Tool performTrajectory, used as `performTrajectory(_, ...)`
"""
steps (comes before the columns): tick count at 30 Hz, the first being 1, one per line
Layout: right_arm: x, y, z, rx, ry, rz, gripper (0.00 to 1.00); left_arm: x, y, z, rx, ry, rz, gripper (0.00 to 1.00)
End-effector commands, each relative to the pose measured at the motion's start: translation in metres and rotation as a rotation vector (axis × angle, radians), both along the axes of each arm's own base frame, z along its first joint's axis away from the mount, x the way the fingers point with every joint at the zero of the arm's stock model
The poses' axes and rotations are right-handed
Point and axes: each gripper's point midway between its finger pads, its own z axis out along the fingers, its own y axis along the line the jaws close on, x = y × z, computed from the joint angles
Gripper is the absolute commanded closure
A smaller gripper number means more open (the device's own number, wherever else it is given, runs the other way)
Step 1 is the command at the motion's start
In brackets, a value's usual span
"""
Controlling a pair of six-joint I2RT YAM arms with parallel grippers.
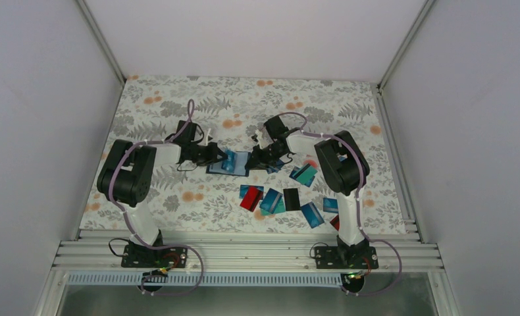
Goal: Put the credit cards into the card holder
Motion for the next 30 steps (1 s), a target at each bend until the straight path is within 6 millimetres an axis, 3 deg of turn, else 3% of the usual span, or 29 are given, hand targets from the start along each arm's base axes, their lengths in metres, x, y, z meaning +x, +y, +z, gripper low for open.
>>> performTrajectory(1,-0.029,-0.030,-0.059,-0.198,0.136,-0.013,0.95,-0.013,-0.004,-0.016,-0.021,0.075,0.002,0.98)
performTrajectory(14,-0.019,-0.026,-0.047,-0.176,0.114,-0.031,0.94,-0.014,-0.019,-0.025,0.002,0.134,0.016,0.94)
performTrajectory(19,-0.013,-0.021,-0.032,-0.148,0.086,-0.017,0.91,-0.014,-0.016,-0.022,0.036,0.127,0.012,0.84)
performTrajectory(25,-0.002,-0.008,-0.001,-0.082,0.041,0.020,0.84,-0.012,-0.014,-0.018,0.085,0.108,-0.013,0.71)
performTrajectory(30,-0.001,-0.011,0.013,-0.091,0.013,0.027,0.81,-0.007,-0.015,-0.010,0.136,0.087,-0.041,0.63)
